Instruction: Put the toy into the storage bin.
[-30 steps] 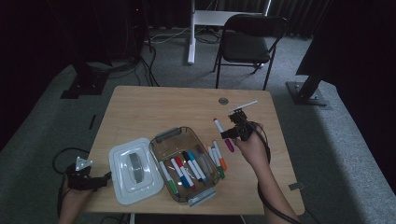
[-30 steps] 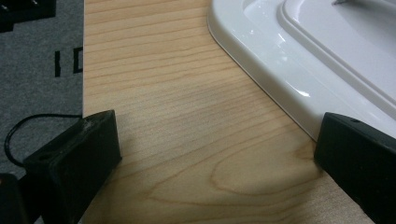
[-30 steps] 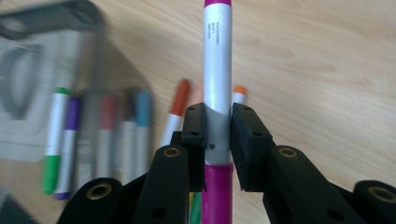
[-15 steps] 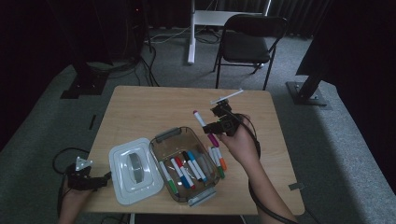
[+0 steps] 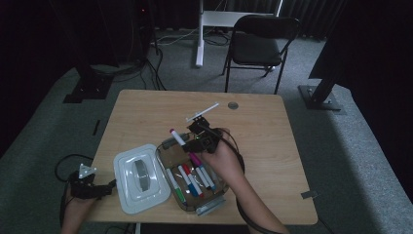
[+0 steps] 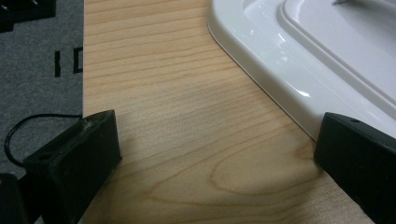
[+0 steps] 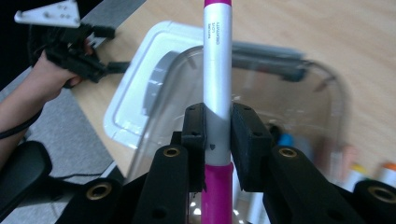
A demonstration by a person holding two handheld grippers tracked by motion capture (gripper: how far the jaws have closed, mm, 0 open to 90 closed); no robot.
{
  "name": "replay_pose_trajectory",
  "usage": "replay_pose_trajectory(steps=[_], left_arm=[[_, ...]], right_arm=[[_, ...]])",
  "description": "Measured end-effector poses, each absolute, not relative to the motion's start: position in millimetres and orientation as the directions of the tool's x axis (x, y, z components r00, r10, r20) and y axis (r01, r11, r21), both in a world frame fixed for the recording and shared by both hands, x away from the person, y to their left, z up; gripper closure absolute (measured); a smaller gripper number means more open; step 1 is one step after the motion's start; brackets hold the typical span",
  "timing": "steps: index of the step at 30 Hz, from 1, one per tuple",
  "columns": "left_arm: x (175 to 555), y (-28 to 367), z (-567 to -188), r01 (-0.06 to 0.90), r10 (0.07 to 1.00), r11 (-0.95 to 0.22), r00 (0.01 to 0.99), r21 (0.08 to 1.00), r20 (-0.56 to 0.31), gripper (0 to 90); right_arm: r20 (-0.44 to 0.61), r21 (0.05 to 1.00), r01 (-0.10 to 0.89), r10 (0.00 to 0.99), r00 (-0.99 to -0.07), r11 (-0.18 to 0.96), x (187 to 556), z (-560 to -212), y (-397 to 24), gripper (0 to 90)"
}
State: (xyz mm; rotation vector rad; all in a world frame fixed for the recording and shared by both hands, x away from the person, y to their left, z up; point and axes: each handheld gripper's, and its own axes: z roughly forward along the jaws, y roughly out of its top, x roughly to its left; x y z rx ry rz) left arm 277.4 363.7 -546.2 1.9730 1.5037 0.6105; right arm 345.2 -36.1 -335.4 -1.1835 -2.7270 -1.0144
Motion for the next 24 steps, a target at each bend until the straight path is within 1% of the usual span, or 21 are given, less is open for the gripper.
replay_pose_trajectory(steps=[13,16,24], left_arm=[[277.4,363.7,-546.3,0.700,0.965,-0.197,0.260,0.686,0.012,0.8],[277.4,363.7,-546.4,0.700,0.966,-0.197,0.260,0.687,0.012,0.8],[277.4,363.7,-546.3,0.700,0.966,-0.197,0.260,0.686,0.012,0.8]], right_arm=[[0.321,0.446,0.703,0.634,-0.703,0.554,342.3,-400.8,3.2,76.3],[0.334,0.427,0.711,0.632,-0.699,0.559,342.6,-408.8,6.9,76.4],[0.324,0.363,0.713,0.636,-0.700,0.600,341.3,-428.9,18.4,76.3]])
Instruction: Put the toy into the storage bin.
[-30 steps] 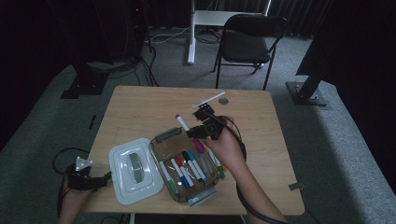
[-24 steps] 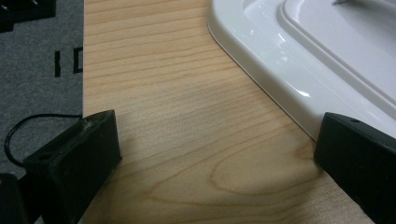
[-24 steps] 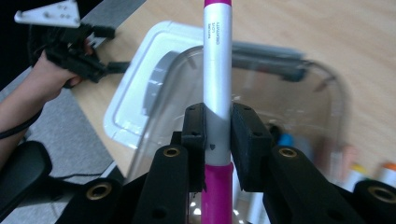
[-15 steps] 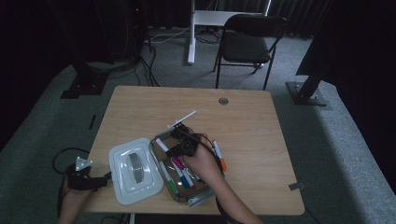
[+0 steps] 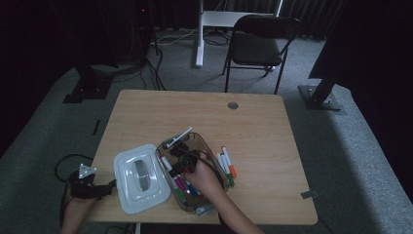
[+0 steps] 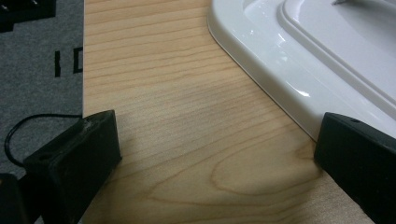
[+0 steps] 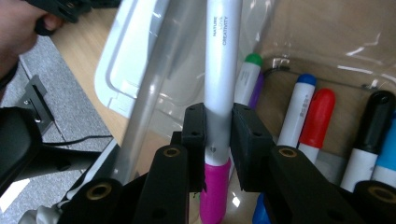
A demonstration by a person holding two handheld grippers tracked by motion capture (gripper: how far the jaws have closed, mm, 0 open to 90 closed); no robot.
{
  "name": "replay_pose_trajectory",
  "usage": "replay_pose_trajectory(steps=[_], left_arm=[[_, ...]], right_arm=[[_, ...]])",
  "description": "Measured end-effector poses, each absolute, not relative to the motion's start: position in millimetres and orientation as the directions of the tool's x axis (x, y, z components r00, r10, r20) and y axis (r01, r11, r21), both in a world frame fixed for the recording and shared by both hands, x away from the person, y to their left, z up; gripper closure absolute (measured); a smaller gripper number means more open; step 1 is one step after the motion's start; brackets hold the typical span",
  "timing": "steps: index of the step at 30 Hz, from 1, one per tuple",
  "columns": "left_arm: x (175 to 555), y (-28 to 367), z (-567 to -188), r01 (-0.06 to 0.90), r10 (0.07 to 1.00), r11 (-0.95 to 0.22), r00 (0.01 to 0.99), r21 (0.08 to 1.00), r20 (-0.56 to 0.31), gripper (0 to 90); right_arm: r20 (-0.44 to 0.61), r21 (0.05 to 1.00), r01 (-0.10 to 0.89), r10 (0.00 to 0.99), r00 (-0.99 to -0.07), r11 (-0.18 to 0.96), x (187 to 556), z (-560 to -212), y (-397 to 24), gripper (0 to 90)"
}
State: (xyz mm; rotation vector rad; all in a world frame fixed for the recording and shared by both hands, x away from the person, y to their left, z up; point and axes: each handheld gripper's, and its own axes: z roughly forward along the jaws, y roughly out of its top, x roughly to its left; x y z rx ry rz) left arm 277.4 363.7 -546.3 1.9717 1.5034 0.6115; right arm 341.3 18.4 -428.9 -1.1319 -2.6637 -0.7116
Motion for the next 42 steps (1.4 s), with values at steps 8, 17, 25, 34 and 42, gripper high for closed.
replay_pose_trajectory(steps=[8,17,25,34,42], left_arm=[[277.4,363.6,-546.4,0.700,0.966,-0.196,0.259,0.687,0.011,0.8],[277.3,363.7,-546.3,0.701,0.966,-0.197,0.260,0.686,0.011,0.7],[277.3,363.7,-546.3,0.701,0.966,-0.197,0.260,0.686,0.012,0.8],[277.3,363.6,-546.4,0.700,0.966,-0.196,0.259,0.687,0.011,0.8],[277.4,363.7,-546.4,0.700,0.966,-0.197,0.260,0.687,0.012,0.8]], right_arm=[[0.297,0.266,0.717,0.653,-0.697,0.644,346.5,-453.4,26.3,76.3],[0.269,0.198,0.720,0.670,-0.692,0.665,350.7,-469.8,32.2,75.4],[0.237,0.198,0.723,0.683,-0.691,0.662,353.8,-471.5,25.6,69.2],[0.238,0.310,0.712,0.673,-0.700,0.630,351.2,-435.2,0.4,63.7],[0.260,0.462,0.727,0.706,-0.658,0.508,358.0,-382.6,-62.1,60.4]])
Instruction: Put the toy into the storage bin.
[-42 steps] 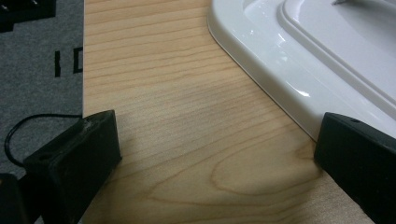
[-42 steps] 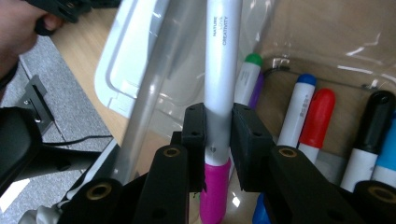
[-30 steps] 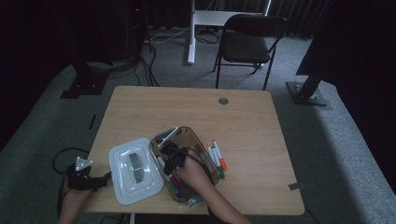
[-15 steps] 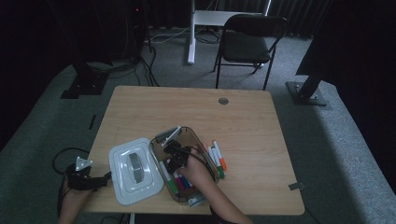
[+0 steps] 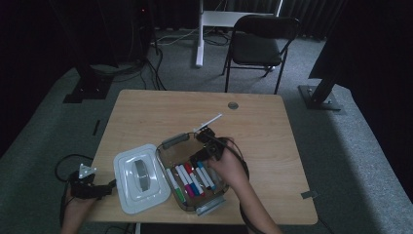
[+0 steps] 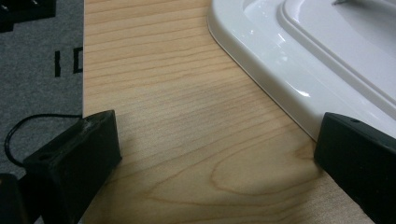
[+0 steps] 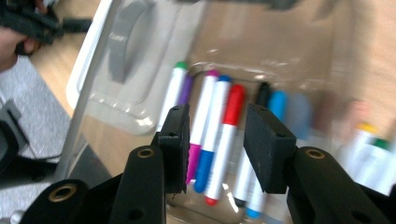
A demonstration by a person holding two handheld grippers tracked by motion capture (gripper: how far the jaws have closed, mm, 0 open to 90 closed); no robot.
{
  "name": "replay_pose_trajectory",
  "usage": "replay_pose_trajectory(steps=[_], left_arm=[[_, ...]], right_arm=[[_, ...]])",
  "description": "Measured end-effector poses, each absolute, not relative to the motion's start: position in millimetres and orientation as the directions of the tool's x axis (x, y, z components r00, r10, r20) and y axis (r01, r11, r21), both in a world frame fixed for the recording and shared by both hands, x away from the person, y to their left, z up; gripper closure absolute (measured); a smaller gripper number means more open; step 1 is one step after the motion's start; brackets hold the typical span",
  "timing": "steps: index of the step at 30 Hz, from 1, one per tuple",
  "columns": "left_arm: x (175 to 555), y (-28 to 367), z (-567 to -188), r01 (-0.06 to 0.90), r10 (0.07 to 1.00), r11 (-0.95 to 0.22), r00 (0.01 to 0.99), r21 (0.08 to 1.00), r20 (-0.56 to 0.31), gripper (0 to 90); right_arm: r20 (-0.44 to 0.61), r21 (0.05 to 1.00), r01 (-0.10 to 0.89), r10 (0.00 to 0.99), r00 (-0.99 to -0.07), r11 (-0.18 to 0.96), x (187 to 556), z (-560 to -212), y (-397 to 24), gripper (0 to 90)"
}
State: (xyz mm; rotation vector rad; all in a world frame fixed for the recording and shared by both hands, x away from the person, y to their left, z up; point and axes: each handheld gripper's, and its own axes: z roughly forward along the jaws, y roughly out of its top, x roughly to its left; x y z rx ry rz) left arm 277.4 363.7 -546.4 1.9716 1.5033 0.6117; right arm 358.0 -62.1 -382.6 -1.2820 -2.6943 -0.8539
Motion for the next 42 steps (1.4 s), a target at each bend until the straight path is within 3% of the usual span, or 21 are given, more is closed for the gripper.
replay_pose_trajectory(steps=[7,18,31,42], left_arm=[[277.3,363.6,-546.4,0.700,0.966,-0.196,0.259,0.686,0.011,0.8],[277.3,363.7,-546.3,0.701,0.966,-0.197,0.260,0.686,0.012,0.8],[277.3,363.7,-546.4,0.701,0.966,-0.197,0.260,0.686,0.012,0.8],[277.3,363.7,-546.4,0.701,0.966,-0.197,0.260,0.686,0.012,0.8]], right_arm=[[0.236,0.474,0.770,0.780,-0.579,0.428,372.3,-378.0,-113.2,60.4],[0.207,0.420,0.825,0.845,-0.494,0.379,388.5,-421.1,-159.6,60.9],[0.211,0.425,0.835,0.859,-0.466,0.349,400.6,-469.6,-164.6,62.3],[0.184,0.379,0.854,0.875,-0.448,0.357,410.2,-498.6,-154.3,69.2]])
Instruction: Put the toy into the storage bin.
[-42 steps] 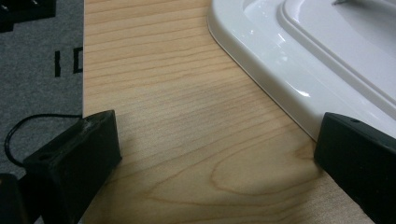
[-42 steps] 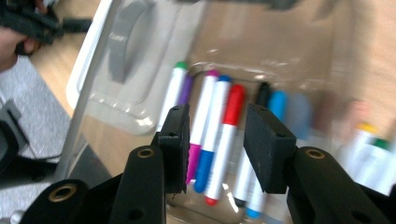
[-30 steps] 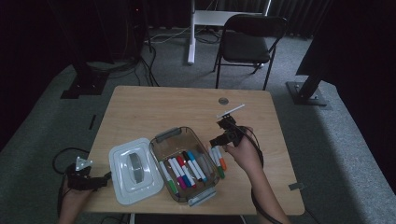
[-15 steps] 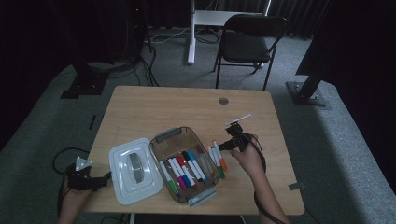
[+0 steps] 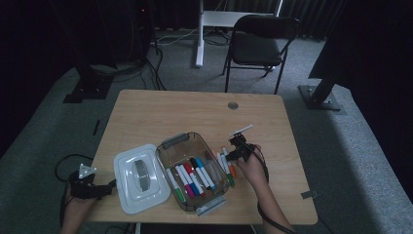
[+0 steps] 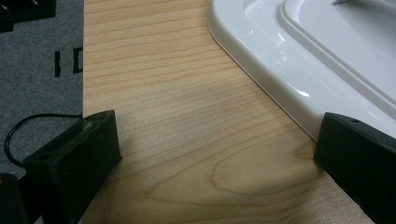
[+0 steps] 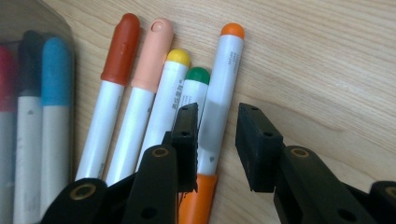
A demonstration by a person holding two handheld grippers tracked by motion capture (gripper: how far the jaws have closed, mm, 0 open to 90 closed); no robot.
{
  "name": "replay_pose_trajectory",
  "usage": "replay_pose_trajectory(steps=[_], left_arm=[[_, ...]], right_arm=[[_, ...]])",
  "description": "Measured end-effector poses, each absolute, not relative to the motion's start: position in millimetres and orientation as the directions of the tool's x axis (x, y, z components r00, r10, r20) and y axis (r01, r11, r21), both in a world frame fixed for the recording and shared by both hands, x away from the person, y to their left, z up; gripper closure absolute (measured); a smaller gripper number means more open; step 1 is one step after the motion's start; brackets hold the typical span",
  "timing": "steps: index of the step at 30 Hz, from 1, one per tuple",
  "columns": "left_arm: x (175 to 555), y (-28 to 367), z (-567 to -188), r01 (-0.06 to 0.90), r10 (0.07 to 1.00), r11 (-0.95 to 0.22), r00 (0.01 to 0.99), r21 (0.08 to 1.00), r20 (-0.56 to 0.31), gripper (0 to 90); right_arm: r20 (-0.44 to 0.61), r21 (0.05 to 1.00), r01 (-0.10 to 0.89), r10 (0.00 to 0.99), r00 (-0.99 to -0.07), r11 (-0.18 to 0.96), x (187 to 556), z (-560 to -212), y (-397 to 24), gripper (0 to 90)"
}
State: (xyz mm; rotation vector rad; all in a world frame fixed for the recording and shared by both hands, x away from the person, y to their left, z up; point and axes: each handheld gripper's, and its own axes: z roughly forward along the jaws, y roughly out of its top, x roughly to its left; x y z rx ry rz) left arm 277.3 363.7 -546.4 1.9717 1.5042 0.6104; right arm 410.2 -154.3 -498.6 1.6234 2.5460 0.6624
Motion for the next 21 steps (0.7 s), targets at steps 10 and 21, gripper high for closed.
replay_pose_trajectory(steps=[10,21], left_arm=[[277.3,363.7,-546.4,0.700,0.966,-0.197,0.260,0.686,0.011,0.7],[277.3,363.7,-546.3,0.701,0.966,-0.197,0.260,0.686,0.012,0.8]], right_arm=[[0.158,0.344,0.876,0.898,-0.411,0.340,416.3,-509.3,-155.9,75.4],[0.159,0.337,0.893,0.917,-0.366,0.298,416.4,-507.3,-166.6,76.6]])
